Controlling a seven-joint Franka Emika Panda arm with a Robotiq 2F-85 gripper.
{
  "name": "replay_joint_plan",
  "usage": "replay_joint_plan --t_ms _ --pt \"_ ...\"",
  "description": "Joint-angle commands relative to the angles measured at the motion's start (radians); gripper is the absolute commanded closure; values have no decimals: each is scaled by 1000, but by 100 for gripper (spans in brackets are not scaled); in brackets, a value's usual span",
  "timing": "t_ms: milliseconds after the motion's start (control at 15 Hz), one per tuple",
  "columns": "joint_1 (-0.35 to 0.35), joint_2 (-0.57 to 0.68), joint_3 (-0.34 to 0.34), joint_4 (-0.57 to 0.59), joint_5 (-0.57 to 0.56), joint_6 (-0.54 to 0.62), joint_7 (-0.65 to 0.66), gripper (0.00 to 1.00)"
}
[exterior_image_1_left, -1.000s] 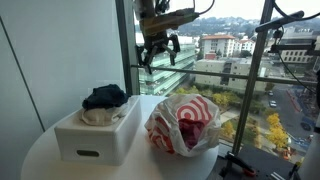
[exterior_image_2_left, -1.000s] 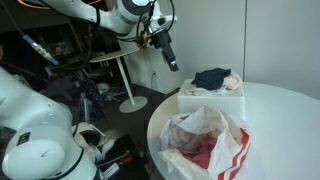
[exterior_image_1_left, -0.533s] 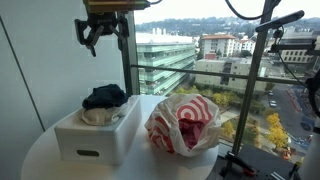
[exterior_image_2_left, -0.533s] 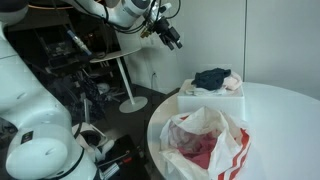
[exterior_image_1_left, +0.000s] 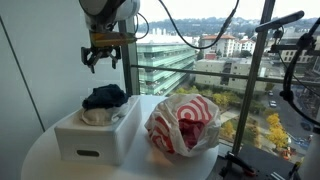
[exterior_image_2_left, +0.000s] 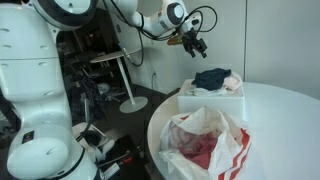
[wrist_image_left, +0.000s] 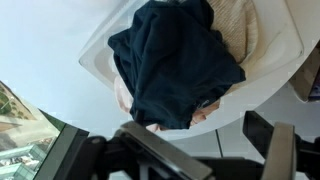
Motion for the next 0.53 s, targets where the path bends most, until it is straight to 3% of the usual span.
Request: replay_joint_plan --t_ms 0,467 --pt "18 107 -53 107 96 1 -80 0" --pt "26 232 -105 171 180 -25 -127 0"
